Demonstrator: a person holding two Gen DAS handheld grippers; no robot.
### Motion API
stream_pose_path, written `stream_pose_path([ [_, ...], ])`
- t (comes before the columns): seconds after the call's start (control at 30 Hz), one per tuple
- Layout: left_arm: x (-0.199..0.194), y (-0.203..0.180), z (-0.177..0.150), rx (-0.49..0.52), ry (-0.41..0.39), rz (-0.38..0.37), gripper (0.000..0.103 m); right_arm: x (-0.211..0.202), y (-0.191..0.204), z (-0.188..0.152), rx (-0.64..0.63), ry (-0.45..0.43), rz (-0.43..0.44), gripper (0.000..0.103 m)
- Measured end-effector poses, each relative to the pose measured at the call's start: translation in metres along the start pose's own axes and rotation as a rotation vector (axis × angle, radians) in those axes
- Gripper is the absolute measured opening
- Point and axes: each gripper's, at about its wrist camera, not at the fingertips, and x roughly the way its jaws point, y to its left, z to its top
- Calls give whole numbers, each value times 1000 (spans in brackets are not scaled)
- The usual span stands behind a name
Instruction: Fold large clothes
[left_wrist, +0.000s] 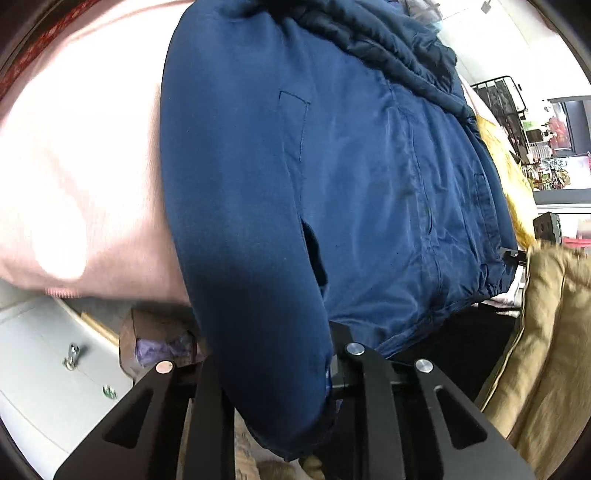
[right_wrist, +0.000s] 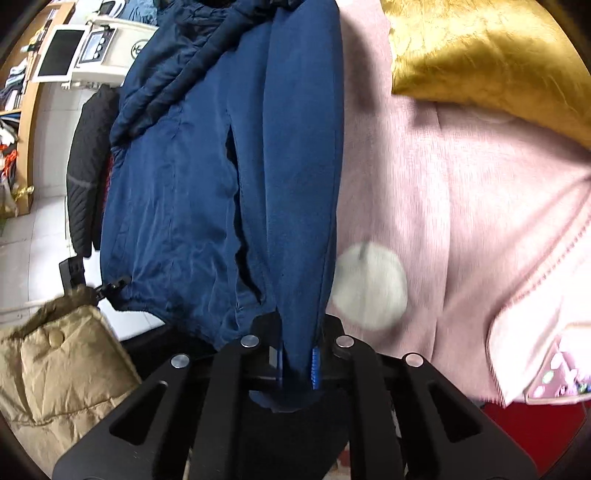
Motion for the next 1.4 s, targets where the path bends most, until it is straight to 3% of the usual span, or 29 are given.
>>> stream_pose_path([
  [0.1,7,10,-18,-67,43,-8,20,15,-5,-18,42,46,1,10],
  [0.2,14,19,-16,-158,42,-25,20,26,-11,-19,111,44,-2,10],
  [0.33,15,8,9,-115,57,13,19,31,11,7,50,57,-42,10],
  [0.43,0,-2,30,-60,30,-9,19,20,24,28,4,32,-27,10],
  [0.57,-24,-17,69,14,-35,-18,20,-3,39,64,-48,-43,11,10],
  [0.73,-48,-22,137,42,-136,-12,20,-27,67,123,-114,-151,-19,9],
  [0.83,-58,-24,175,36,-177,6,19,-49,81,165,-109,-228,12,9],
  [1.03,-99,-7,251,-29,-322,9,19,-97,85,246,6,-374,120,9],
  [1.13,-118,8,292,-109,-386,-61,20,-111,73,283,99,-415,209,9],
  [1.2,-116,10,317,-145,-372,-55,20,-107,72,307,151,-408,202,9],
  [1.3,-91,7,346,-195,-293,14,22,-85,66,329,234,-375,189,9],
  [1.4,-78,15,350,-256,-275,-18,26,-70,52,336,296,-359,199,9],
])
